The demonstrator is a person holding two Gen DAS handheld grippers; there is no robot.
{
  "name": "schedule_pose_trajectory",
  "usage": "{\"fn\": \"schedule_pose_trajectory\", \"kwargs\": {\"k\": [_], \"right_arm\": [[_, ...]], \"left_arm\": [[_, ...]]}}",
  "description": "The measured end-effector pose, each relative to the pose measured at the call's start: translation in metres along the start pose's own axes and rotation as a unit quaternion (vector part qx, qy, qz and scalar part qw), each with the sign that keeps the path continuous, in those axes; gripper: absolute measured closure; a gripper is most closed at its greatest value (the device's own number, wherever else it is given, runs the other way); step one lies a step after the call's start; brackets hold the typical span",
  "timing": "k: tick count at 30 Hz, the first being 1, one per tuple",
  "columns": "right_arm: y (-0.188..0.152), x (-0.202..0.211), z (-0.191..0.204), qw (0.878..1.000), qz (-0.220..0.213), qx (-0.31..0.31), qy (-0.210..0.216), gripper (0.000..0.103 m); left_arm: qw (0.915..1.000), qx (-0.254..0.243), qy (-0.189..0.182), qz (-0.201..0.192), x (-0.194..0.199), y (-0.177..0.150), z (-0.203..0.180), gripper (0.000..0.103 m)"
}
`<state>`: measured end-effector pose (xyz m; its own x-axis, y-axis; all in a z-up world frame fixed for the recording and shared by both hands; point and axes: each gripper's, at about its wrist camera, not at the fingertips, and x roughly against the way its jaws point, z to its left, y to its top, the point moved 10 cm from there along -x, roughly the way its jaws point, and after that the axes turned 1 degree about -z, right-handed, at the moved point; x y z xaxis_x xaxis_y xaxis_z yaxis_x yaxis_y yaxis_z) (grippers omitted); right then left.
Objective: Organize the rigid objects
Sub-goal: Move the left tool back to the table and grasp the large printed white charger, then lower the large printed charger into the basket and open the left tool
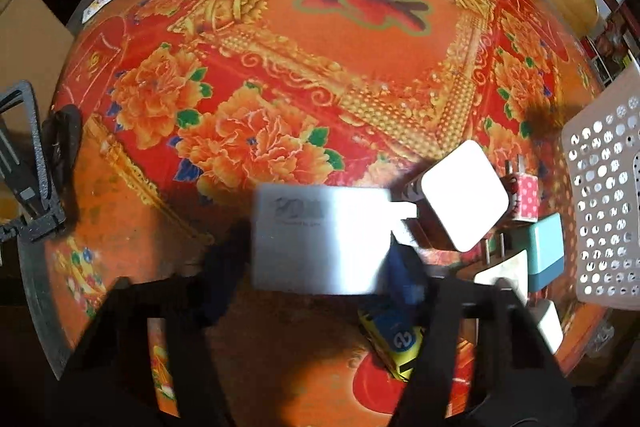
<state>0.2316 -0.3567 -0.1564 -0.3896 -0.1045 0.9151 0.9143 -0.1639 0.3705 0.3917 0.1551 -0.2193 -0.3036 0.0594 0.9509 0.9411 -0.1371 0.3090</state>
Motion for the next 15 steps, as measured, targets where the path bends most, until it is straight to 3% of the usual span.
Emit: {"fn": "schedule_pose_trajectory", "kwargs": {"k": [9, 15], "right_arm": [[0.000, 0.000, 0.000, 1.000, 0.000, -0.001, -0.001, 0.088], [0.000, 0.000, 0.000, 1.000, 0.000, 0.000, -0.002, 0.088]], "left_arm": [[0.9984, -0.003, 0.038, -0.042, 0.033, 0.017, -0.005, 0.050], [0.9934, -0.026, 0.033, -0.107, 0.098, 0.037, -0.041, 0.050]]}}
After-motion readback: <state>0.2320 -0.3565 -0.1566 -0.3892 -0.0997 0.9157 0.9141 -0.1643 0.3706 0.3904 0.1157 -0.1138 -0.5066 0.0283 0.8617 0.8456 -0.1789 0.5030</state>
